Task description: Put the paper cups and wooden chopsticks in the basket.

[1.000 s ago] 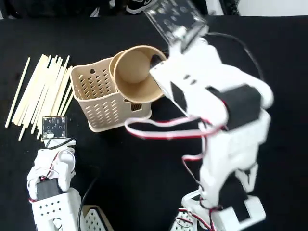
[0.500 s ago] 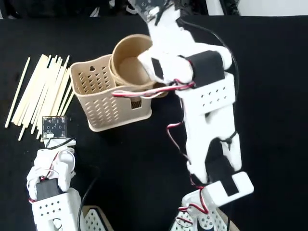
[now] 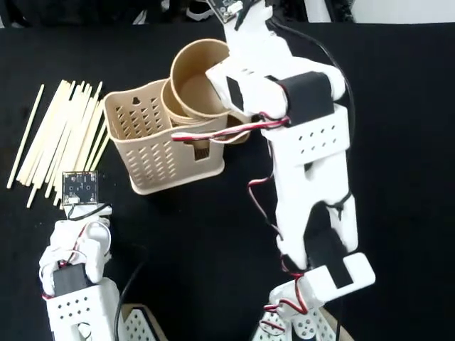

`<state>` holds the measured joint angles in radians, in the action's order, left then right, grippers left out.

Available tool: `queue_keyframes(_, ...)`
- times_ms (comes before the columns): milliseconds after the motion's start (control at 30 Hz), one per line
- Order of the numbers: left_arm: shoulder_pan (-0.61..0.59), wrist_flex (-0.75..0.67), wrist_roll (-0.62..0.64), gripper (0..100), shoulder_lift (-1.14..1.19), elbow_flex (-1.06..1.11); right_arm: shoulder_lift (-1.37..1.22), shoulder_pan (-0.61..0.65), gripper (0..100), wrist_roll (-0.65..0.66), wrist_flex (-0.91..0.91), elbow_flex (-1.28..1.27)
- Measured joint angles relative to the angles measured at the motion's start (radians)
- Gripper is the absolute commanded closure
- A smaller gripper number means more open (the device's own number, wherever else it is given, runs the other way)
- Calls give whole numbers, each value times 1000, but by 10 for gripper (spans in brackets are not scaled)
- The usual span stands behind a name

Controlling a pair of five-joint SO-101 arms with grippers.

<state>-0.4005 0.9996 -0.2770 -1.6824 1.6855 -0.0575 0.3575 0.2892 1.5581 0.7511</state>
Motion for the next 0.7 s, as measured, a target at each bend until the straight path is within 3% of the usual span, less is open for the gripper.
queue_keyframes(633, 0, 0, 0, 970, 0, 0, -43, 5, 982, 2, -23, -2)
queue_keyframes(700, 0, 0, 0, 970, 0, 0, -68, 5, 940, 2, -20, -2)
